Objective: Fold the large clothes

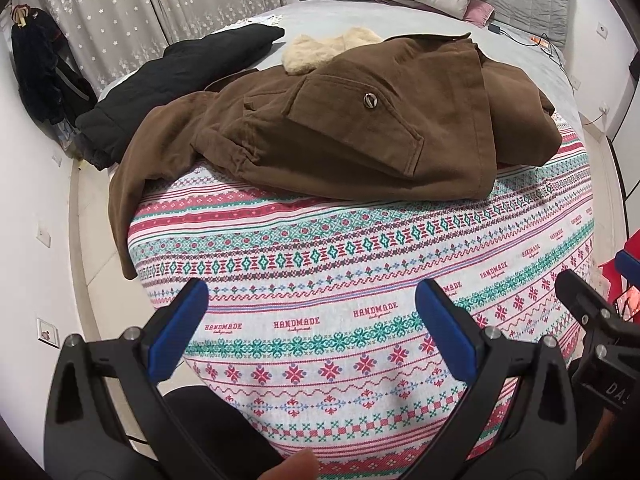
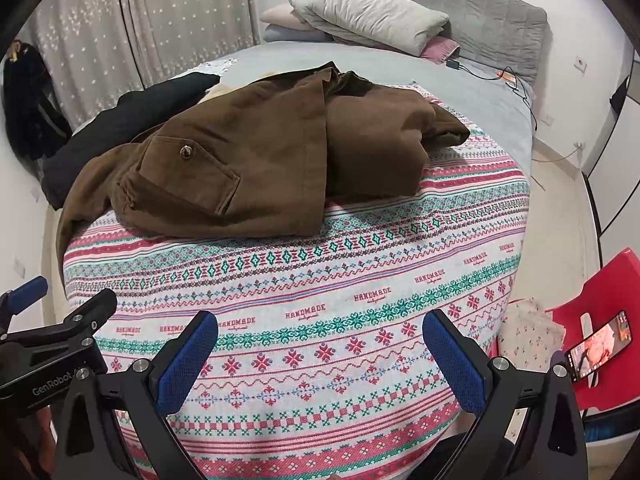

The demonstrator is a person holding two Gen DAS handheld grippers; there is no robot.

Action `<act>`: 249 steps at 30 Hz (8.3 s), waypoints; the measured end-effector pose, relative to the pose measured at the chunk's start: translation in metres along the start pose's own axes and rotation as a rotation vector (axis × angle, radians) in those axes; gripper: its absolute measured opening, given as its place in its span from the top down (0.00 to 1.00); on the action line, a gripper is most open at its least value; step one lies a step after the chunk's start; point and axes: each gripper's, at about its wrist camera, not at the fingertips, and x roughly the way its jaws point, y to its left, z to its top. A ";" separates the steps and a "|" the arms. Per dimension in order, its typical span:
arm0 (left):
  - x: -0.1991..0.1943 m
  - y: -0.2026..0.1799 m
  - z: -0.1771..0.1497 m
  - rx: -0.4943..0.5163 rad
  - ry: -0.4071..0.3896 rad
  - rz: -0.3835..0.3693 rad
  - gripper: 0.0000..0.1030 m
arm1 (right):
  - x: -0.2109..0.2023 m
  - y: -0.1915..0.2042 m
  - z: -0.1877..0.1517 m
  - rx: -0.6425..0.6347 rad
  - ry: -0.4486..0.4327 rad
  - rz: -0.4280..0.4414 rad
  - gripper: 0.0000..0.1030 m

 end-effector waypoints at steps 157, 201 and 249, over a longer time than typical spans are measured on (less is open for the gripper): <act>0.026 0.072 0.084 0.098 -0.038 -0.310 0.20 | 0.063 -0.084 0.083 -0.208 0.067 0.006 0.36; 0.177 -0.141 0.208 0.306 -0.065 -0.305 0.20 | 0.184 -0.346 0.310 0.173 -0.129 -0.487 0.95; 0.363 0.051 0.368 -0.280 -0.174 -0.512 0.81 | 0.383 0.148 0.407 -0.325 -0.107 0.138 0.39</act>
